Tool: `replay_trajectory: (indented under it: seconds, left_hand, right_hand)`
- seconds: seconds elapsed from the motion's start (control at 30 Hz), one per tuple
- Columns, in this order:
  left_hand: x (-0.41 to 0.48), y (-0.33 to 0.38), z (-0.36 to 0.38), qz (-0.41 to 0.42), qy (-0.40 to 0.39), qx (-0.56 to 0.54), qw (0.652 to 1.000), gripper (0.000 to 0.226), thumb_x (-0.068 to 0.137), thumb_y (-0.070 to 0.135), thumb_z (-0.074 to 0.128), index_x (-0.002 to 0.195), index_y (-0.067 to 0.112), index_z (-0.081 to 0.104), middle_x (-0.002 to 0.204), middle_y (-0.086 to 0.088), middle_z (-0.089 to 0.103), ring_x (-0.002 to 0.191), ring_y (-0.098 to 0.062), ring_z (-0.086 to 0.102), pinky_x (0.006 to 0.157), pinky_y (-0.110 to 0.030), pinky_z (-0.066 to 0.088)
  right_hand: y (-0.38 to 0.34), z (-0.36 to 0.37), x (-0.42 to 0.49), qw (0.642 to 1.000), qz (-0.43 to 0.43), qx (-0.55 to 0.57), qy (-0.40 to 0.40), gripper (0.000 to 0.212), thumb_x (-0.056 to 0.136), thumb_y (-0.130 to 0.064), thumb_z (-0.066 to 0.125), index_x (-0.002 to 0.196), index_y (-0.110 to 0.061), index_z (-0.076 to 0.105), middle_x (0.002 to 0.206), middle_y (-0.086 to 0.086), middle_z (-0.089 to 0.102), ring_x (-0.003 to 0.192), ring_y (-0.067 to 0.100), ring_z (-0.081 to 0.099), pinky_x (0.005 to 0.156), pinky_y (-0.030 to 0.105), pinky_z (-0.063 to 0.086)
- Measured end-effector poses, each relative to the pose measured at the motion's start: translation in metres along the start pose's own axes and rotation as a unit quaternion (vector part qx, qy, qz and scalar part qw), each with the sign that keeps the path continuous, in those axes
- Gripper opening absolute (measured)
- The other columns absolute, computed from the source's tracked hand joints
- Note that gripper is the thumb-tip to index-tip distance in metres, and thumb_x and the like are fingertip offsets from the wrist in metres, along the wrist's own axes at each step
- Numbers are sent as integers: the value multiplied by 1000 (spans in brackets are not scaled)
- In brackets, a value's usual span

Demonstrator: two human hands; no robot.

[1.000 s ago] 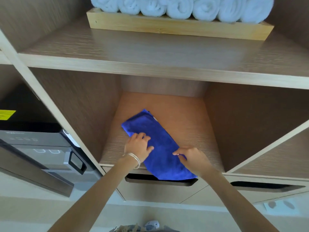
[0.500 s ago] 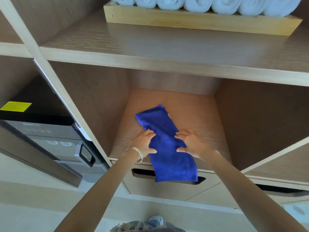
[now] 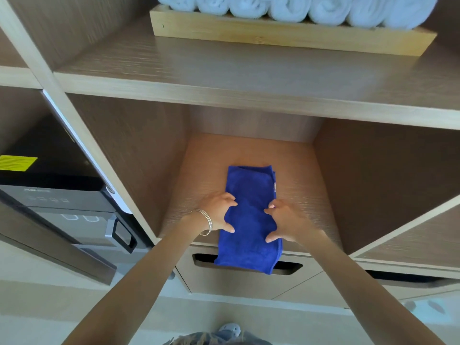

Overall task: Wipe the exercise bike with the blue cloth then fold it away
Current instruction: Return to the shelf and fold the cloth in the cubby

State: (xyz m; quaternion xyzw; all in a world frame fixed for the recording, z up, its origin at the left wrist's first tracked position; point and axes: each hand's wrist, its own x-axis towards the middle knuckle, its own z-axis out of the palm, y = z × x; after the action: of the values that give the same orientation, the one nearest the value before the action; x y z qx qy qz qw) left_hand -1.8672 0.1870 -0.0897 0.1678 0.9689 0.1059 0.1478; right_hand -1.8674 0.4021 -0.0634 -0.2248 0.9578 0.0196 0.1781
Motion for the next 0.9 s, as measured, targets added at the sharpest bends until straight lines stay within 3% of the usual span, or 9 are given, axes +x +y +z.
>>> replay_trajectory:
  seconds: [0.13, 0.27, 0.37, 0.47, 0.53, 0.63, 0.77, 0.83, 0.9]
  left_hand:
    - [-3, 7, 4, 11, 45, 58, 997, 58, 74, 41, 71, 125, 18, 56, 137, 4, 45, 130, -17, 33, 106, -31, 27]
    - [-14, 17, 7, 23, 93, 52, 994, 27, 77, 29, 66, 99, 14, 66, 120, 4, 54, 118, -15, 41, 93, -27, 40]
    - [-30, 20, -6, 31, 33, -54, 998, 16, 70, 23, 67, 82, 14, 62, 92, 4, 62, 91, -16, 55, 74, -29, 46]
    - [-41, 16, -33, 40, -88, -235, 967, 14, 72, 18, 66, 76, 20, 53, 67, 6, 55, 61, -11, 47, 58, -24, 36]
    - [-42, 11, -53, 54, -122, -346, 929, 10, 73, 23, 63, 78, 22, 55, 76, 2, 60, 68, -12, 53, 65, -25, 41]
    - [-25, 3, -68, 29, -78, -428, 900, 6, 80, 23, 62, 80, 23, 57, 81, 2, 61, 74, -11, 58, 64, -20, 48]
    - [19, -2, -56, -60, 54, -402, 912, 16, 84, 9, 61, 98, 16, 58, 97, -5, 63, 89, -22, 59, 74, -29, 46]
    - [34, -5, -45, -106, 95, -308, 941, 42, 84, 9, 61, 124, 12, 50, 128, -10, 54, 116, -27, 53, 92, -30, 41]
    - [37, -7, -34, -91, 102, -211, 968, 52, 85, 11, 61, 134, 14, 44, 139, -9, 45, 126, -27, 45, 101, -29, 34]
  right_hand:
    - [-1, 0, -1, 999, -11, 9, 33, 58, 70, -43, 76, 120, -18, 59, 118, 1, 55, 115, 20, 44, 92, 28, 37]
    - [-2, 5, -10, 997, -31, 55, 35, 28, 71, -28, 71, 94, -13, 68, 100, 3, 65, 102, 21, 51, 83, 28, 42]
    - [1, 1, -25, 988, -42, 146, -14, 21, 69, -21, 69, 88, -15, 61, 91, -5, 61, 87, 15, 52, 66, 23, 39]
    - [10, -29, -40, 951, -68, 273, -126, 16, 71, -25, 68, 74, -31, 54, 74, -20, 54, 74, 5, 50, 62, 21, 35]
    - [19, -53, -45, 922, -81, 350, -146, 10, 69, -33, 67, 73, -31, 58, 72, -21, 60, 71, -1, 55, 65, 19, 40]
    - [34, -70, -33, 892, -59, 440, -85, 13, 75, -27, 70, 84, -20, 63, 83, -7, 68, 80, 9, 64, 70, 18, 47]
    - [33, -53, 5, 906, 59, 410, 83, 33, 83, -15, 69, 114, -14, 58, 90, -8, 60, 87, 15, 57, 69, 15, 45]
    - [31, -38, 18, 920, 116, 346, 145, 50, 84, -13, 67, 130, -9, 48, 115, 6, 55, 102, 24, 56, 86, 25, 44]
    - [27, -23, 21, 944, 105, 273, 152, 55, 84, -11, 65, 135, -10, 44, 128, 13, 50, 111, 25, 53, 95, 34, 44]
